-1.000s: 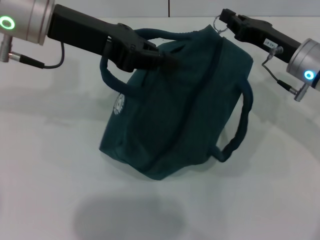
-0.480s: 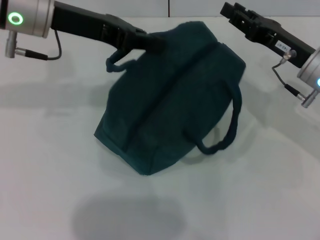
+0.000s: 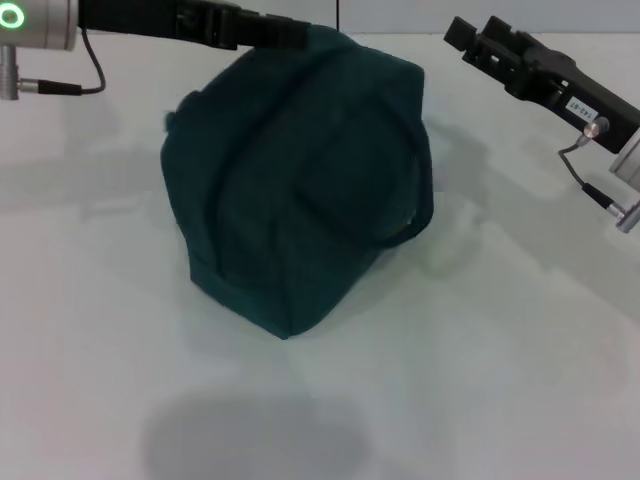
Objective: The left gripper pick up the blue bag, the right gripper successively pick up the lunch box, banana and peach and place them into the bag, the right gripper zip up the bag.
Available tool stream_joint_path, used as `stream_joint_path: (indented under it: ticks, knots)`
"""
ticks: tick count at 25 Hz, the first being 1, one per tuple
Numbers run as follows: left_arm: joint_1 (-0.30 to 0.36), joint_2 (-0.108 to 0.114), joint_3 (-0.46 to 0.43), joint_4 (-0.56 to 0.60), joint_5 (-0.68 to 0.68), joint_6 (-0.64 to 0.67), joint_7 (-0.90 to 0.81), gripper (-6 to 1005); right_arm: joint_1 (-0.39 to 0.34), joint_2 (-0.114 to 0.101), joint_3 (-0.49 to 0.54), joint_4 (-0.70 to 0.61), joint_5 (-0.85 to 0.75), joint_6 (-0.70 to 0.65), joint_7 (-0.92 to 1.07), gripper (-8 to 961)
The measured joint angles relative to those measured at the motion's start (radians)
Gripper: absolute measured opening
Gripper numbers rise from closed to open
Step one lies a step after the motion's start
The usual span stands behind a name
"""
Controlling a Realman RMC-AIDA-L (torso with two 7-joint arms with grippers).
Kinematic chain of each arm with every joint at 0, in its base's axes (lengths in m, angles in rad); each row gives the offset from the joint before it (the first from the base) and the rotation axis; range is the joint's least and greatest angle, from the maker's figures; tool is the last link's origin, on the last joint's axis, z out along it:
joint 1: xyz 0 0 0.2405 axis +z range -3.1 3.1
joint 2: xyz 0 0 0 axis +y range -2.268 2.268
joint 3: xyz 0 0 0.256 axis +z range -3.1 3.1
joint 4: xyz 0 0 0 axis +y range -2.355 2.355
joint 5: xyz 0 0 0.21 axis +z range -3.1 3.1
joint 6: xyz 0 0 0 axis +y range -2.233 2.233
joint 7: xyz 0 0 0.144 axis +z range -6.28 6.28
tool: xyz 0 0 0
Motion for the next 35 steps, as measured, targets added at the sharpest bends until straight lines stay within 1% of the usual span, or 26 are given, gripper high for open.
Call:
stream_joint_path:
  ticks: [2,4,7,9,12,13,14,15,17,19,21,23,24,26,27,29,31,33,35]
  knots:
    - [0.011,-0.002,-0.001,0.015,-0.021,-0.007,0.011,268,-0.004,-0.001,0.001,-0.002,-0.001,-0.01,-0.003,744]
    - [0.043,-0.004,-0.002,0.054,-0.082,-0.004,0.035,312,-0.009,-0.004,0.001,-0.004,-0.002,-0.032,-0.031,785]
    - [0.099,-0.003,-0.002,0.111,-0.161,0.015,0.069,377,-0.031,-0.008,0.001,-0.015,-0.003,-0.096,-0.122,847]
    - [0.149,0.001,-0.001,0.144,-0.223,0.059,0.123,421,-0.055,-0.017,0.0,-0.035,-0.025,-0.159,-0.183,872]
    - [0.244,-0.001,0.0,0.194,-0.325,0.145,0.247,500,-0.099,-0.053,0.002,-0.098,-0.135,-0.264,-0.246,882]
    - [0.279,-0.007,0.002,0.215,-0.351,0.173,0.292,535,-0.111,-0.066,0.002,-0.123,-0.179,-0.295,-0.259,886]
    - [0.312,-0.013,0.003,0.236,-0.368,0.199,0.335,570,-0.111,-0.066,0.002,-0.123,-0.179,-0.295,-0.259,886]
    - [0.346,-0.021,0.003,0.257,-0.377,0.223,0.37,606,-0.131,-0.088,0.002,-0.162,-0.273,-0.361,-0.281,885]
    - [0.402,-0.036,0.004,0.282,-0.379,0.26,0.425,676,-0.141,-0.097,0.002,-0.174,-0.331,-0.413,-0.3,884]
    - [0.447,-0.048,0.005,0.29,-0.372,0.285,0.473,893,-0.148,-0.101,0.003,-0.173,-0.387,-0.462,-0.323,883]
    - [0.499,-0.069,0.006,0.286,-0.343,0.3,0.538,892,-0.157,-0.099,0.004,-0.17,-0.437,-0.482,-0.331,881]
    - [0.541,-0.09,0.009,0.269,-0.299,0.304,0.617,891,-0.165,-0.091,0.004,-0.16,-0.476,-0.479,-0.332,880]
    - [0.556,-0.094,0.017,0.25,-0.278,0.304,0.651,890,-0.167,-0.084,0.005,-0.149,-0.497,-0.473,-0.333,880]
    - [0.577,-0.095,0.039,0.191,-0.242,0.303,0.708,889,-0.169,-0.071,0.007,-0.12,-0.519,-0.453,-0.336,879]
    - [0.58,-0.093,0.045,0.154,-0.227,0.301,0.727,889,-0.169,-0.06,0.008,-0.085,-0.526,-0.438,-0.343,878]
    - [0.582,-0.091,0.048,0.06,-0.182,0.296,0.788,888,-0.169,-0.052,0.009,-0.053,-0.528,-0.431,-0.356,877]
    - [0.585,-0.09,0.039,-0.017,-0.138,0.278,0.861,887,-0.169,-0.039,0.009,0.0,-0.529,-0.425,-0.391,876]
    - [0.593,-0.092,0.012,-0.076,-0.101,0.239,0.914,887,-0.172,-0.019,0.005,0.068,-0.531,-0.394,-0.442,875]
    - [0.596,-0.091,-0.014,-0.127,-0.078,0.206,0.95,887,-0.175,-0.016,0.003,0.08,-0.533,-0.381,-0.452,875]
